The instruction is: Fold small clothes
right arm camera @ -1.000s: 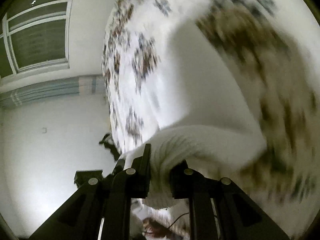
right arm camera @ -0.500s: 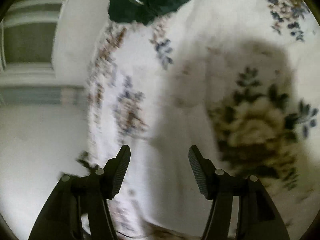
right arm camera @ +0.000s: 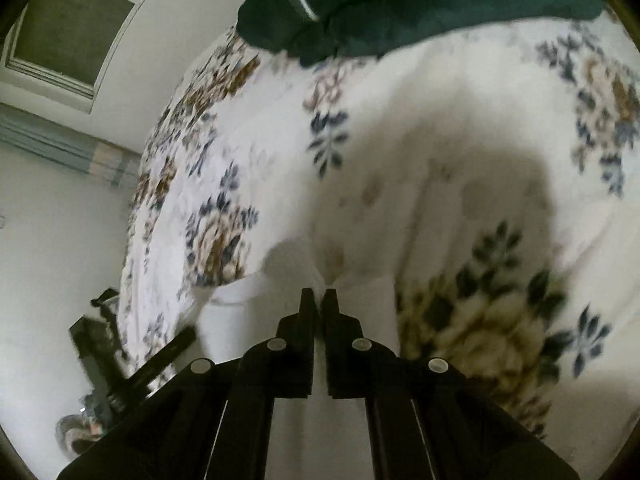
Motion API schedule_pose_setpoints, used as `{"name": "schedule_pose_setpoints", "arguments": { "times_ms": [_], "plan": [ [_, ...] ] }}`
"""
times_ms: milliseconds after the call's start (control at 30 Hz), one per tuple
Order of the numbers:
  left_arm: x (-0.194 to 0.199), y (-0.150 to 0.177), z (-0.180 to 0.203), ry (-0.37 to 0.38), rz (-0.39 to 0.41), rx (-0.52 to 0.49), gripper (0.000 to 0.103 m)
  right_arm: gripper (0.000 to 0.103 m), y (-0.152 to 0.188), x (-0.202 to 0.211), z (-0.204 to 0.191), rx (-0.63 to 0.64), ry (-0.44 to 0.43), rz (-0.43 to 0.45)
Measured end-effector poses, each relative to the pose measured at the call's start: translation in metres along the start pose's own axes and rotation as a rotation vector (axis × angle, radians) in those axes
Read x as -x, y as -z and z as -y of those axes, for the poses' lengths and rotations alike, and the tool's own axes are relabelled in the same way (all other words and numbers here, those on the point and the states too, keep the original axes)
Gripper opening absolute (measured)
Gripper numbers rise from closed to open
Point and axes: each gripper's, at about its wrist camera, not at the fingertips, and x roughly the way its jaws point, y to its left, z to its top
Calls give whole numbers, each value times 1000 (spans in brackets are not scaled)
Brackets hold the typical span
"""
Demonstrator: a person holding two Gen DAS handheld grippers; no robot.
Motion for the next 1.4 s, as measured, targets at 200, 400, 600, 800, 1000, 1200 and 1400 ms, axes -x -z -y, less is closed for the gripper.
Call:
{"name": "schedule_pose_setpoints", "arguments": {
  "times_ms": [200, 400, 600, 800, 1000, 1200, 1400],
  "plan": [
    [-31, -5, -21, -5, -91, 47, 6, 3, -13, -49, 13, 24, 163, -96],
    [-10, 10, -30, 114, -135, 139, 25, 20, -7, -51, 23, -29, 99, -191],
    [26, 62, -44, 203, -114, 228, 69, 59, 41, -7, 45, -133, -50, -234],
    [8, 97, -54, 209, -158, 257, 69, 71, 96, -28, 55, -145, -122, -328],
    [-20, 89, -58, 338, -167, 280, 77, 95, 118, -74, 64, -145, -212, -397],
    [-35, 81, -50, 468, -175, 308, 79, 94, 116, -100, 56, -207, -358, -434],
    [-34, 81, -34, 433, -170, 239, 78, 87, 121, -111, 37, -116, -290, -465]
  ]
}}
